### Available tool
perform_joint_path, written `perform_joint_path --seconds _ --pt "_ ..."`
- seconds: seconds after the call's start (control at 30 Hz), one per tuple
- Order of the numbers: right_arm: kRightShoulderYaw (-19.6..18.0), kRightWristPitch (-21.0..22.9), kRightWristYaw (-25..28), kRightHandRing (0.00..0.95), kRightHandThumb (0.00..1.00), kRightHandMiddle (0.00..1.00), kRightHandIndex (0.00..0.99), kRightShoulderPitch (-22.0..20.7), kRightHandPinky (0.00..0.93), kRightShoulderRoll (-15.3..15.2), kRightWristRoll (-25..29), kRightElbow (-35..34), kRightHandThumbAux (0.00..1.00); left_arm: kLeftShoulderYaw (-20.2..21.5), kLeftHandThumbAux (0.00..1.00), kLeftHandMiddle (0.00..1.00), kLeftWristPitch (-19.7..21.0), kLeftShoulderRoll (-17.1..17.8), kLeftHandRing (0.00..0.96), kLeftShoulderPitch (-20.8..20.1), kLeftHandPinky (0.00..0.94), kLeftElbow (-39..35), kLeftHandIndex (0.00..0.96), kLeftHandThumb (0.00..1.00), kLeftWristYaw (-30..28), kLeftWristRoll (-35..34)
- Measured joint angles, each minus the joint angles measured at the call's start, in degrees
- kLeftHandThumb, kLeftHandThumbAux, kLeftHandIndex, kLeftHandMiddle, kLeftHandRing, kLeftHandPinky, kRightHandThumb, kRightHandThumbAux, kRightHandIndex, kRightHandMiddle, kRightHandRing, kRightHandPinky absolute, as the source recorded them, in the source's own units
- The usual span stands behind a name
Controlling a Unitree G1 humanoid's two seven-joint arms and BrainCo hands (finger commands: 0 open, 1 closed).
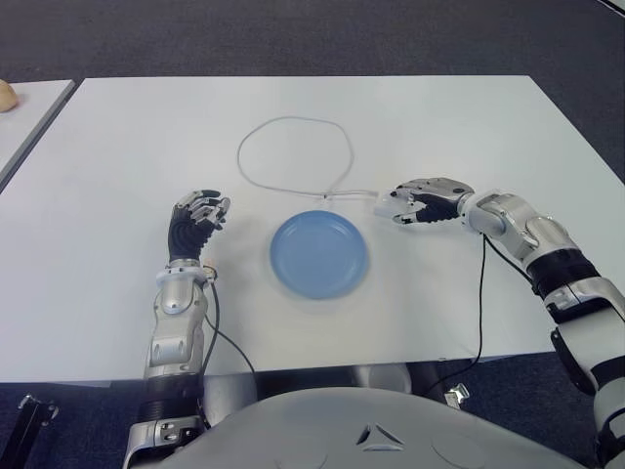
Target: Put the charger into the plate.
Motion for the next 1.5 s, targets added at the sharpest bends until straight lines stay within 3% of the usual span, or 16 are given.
perform_joint_path --seconds 0.53,0.8,1.5 --pt "3.9 2.4 -5.8 0.000 0.496 0.000 0.000 -6.2 0.000 3.2 -3.6 9.1 0.131 0.0 0.678 0.526 0.0 0.0 0.644 0.7 0.633 -0.9 0.398 0.834 0.1 0.6" --pt "4.4 4.4 -10.8 0.000 0.511 0.000 0.000 -5.8 0.000 3.8 -4.5 9.4 0.134 0.2 0.678 0.525 0.0 0.0 0.639 0.9 0.616 -1.0 0.399 0.834 0.1 0.6" --pt "1.4 16.7 -14.3 0.000 0.534 0.000 0.000 -1.0 0.000 6.0 -3.9 1.7 0.126 0.2 0.678 0.534 0.0 0.0 0.656 1.5 0.649 -1.4 0.397 0.834 0.1 0.6"
